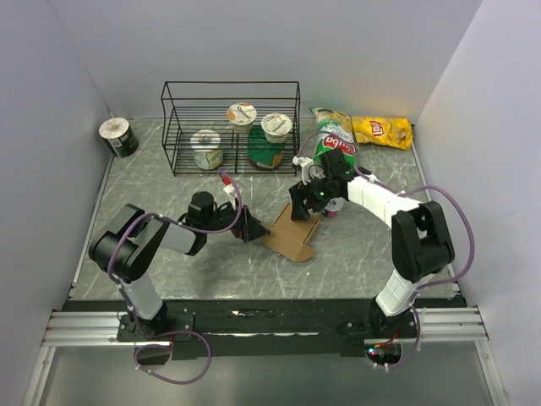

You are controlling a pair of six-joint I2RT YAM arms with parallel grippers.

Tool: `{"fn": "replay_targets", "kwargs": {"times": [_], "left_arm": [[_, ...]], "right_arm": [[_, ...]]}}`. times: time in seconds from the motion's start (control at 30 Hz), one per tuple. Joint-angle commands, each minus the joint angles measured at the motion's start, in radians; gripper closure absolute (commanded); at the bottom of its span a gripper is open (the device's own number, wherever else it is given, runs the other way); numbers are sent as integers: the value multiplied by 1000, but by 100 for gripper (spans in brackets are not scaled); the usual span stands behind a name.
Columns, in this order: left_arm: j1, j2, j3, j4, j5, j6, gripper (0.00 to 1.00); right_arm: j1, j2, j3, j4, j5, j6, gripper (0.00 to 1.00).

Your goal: Fold the paper box

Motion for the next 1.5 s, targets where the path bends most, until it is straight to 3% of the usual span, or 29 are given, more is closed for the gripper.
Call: {"fn": "replay_targets", "kwargs": {"times": [0.0, 0.17, 0.27, 0.4, 0.6, 0.67, 0.8, 1.0, 1.13, 1.47], "left_arm": [[0, 28, 3, 58, 48, 33, 16], [0, 105, 29, 56, 65, 44, 31], [0, 135, 24, 137, 85, 0, 42], [0, 174, 26, 238, 125, -59, 63], [0, 237, 7, 557, 174, -266, 94], [0, 266, 6, 686, 178, -355, 98], [0, 300, 0, 861, 175, -503, 99], [3, 274, -39, 943, 142, -542, 99], [8, 183, -69, 885, 122, -505, 99], [15, -4, -131, 705, 108, -446, 99]], "right_arm": [[-33, 39, 53, 23, -86, 8, 23], [-52, 62, 55, 23, -99, 8, 27], [-61, 73, 55, 26, -112, 11, 27], [-68, 86, 61, 29, -122, 11, 25], [-78, 88, 76, 36, -131, 17, 11], [-76, 80, 80, 38, -135, 26, 9], [-76, 28, 52, 78, -129, 49, 7], [-70, -108, 3, 113, -73, 62, 4], [-27, -214, -25, 119, -36, 51, 4], [118, -299, -34, 49, 23, 23, 3]]}}
